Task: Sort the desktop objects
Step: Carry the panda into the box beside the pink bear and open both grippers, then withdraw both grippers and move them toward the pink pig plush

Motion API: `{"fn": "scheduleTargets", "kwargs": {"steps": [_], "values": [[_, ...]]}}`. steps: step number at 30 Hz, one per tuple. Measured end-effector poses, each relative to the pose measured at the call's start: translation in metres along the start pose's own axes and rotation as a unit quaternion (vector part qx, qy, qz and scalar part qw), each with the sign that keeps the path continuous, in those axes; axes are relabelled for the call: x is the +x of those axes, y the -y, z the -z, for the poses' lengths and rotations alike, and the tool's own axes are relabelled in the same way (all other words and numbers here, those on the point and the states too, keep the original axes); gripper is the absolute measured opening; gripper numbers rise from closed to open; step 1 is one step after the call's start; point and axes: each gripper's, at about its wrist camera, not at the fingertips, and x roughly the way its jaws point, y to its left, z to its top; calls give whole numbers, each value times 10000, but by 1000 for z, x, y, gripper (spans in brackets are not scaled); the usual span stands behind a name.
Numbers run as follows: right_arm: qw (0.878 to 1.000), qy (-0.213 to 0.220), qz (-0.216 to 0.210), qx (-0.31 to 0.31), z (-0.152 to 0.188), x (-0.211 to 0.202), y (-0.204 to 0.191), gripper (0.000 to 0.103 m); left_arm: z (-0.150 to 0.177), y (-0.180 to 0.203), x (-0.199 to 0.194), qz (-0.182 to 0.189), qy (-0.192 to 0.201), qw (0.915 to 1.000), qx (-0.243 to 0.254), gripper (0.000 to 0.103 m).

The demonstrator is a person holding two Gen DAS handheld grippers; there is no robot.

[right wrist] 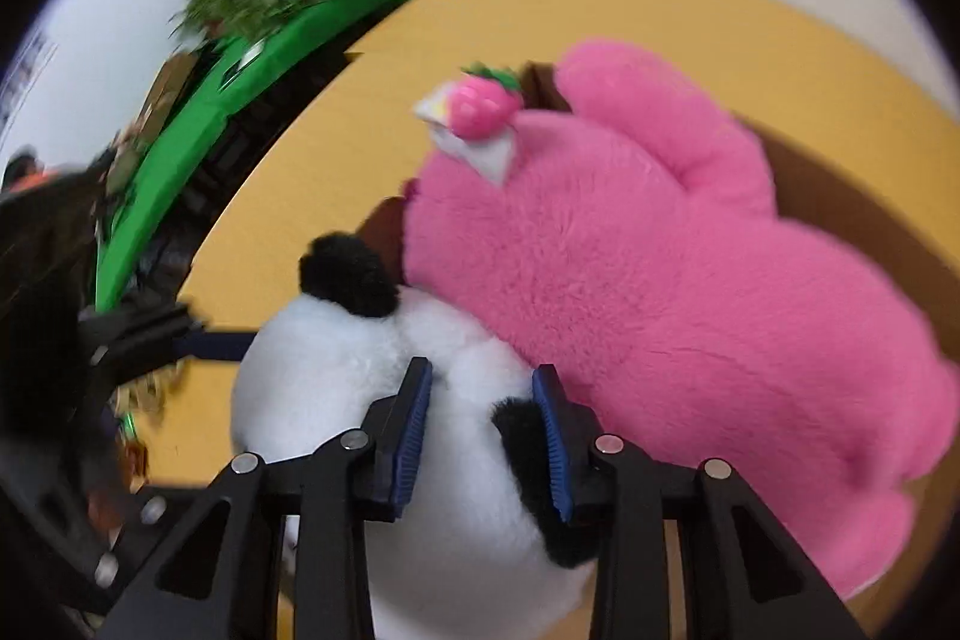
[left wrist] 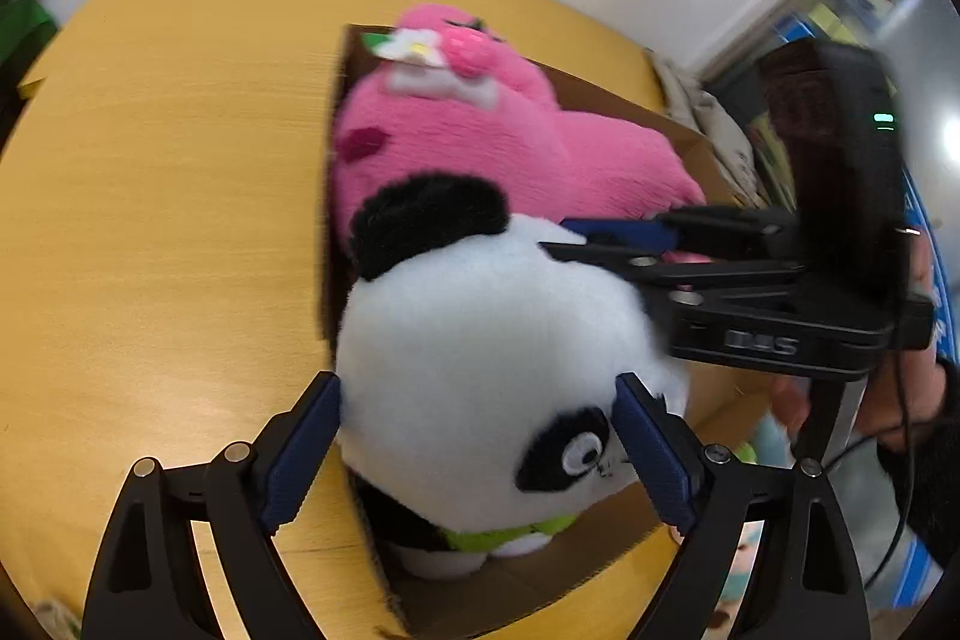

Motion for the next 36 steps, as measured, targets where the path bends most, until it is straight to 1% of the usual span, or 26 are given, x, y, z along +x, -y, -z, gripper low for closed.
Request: {"fn": "scheduleTargets", "kwargs": {"steps": [2,5,7,8,9,10,11,12,13,15,16,17,18,19,20,22,25,28,31,36], "values": [[9999,4,85,85,2,1,0,34,3,-2,-6,-87,82,9999,-65,91],[9995,10,213,212,5,2,1,34,9,-1,-15,-254,159,9995,-14,91],[9991,14,299,296,7,3,1,36,13,2,-22,-322,223,9992,-53,91],[9988,16,341,339,8,3,1,41,14,5,-26,-370,266,9989,-66,91],[9985,18,384,381,9,4,1,54,17,7,-32,-414,324,9986,-51,92],[9982,20,426,423,9,4,1,64,20,10,-39,-455,383,9982,-39,92],[9978,22,469,465,10,5,1,80,22,12,-46,-475,446,9979,-58,92],[9974,24,512,508,11,5,1,81,25,16,-55,-486,530,9974,-114,92],[9969,122,535,560,12,-2,1,82,27,17,-62,-507,587,9969,-162,93],[9946,566,532,693,12,-38,-3,85,37,23,-79,-672,724,9948,-239,97],[9927,763,564,751,14,-56,-3,87,41,27,-88,-837,807,9929,-250,103],[9904,929,639,798,20,-74,-2,91,44,31,-96,-999,899,9906,-251,103],[9881,1068,730,837,27,-93,2,100,48,37,-105,-1152,996,9880,-251,103],[9859,1152,859,859,35,-110,7,102,52,41,-111,-1211,1048,9867,-270,103],[9837,1192,1031,866,42,-121,8,103,56,45,-117,-1270,1099,9854,-288,103],[9772,1176,1516,911,63,-143,11,103,60,54,-125,-1369,1164,9832,-333,103],[9705,1028,1920,1036,91,-158,12,103,63,68,-133,-1501,1215,9803,-405,103],[9690,792,2114,1009,120,-160,2,103,67,87,-130,-1642,1133,9791,-398,103],[9685,657,2187,997,145,-166,-4,103,73,109,-128,-1712,1050,9793,-268,103],[9675,553,2270,963,166,-173,-16,103,76,137,-120,-1671,961,9812,-115,103]]}}
